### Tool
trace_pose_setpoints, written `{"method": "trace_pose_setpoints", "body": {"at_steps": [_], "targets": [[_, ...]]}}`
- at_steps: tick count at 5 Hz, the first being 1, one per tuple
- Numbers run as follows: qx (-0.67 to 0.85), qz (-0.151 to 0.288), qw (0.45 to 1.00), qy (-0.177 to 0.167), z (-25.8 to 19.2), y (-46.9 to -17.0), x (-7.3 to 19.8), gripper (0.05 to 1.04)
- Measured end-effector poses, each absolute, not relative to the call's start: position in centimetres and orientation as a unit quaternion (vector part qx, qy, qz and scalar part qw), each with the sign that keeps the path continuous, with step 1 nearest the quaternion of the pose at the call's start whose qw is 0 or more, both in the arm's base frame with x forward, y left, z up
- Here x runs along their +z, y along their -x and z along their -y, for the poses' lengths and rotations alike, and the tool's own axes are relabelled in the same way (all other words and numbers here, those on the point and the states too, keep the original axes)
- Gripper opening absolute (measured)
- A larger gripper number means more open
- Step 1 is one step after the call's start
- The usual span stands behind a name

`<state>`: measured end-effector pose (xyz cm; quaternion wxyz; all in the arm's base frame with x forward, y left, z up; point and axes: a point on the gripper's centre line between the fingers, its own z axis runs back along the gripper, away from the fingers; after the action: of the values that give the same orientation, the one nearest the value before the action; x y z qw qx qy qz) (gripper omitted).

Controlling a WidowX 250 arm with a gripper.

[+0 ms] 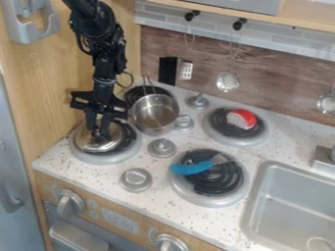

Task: Move the silver lid to the bottom left burner

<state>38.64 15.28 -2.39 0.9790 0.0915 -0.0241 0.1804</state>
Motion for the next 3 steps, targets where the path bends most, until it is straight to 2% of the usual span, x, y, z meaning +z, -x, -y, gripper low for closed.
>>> {"method": "trace_pose_setpoints", "body": {"at_steps": [1, 2, 3], "targets": [[0.171, 0.001, 0.984, -0.058, -14.0, -38.1, -1.7, 0.561], [0.141, 0.002, 0.988, -0.057, -14.0, -38.5, 1.8, 0.866], [0.098, 0.005, 0.994, -0.043, -13.2, -38.9, 3.1, 1.03]]}}
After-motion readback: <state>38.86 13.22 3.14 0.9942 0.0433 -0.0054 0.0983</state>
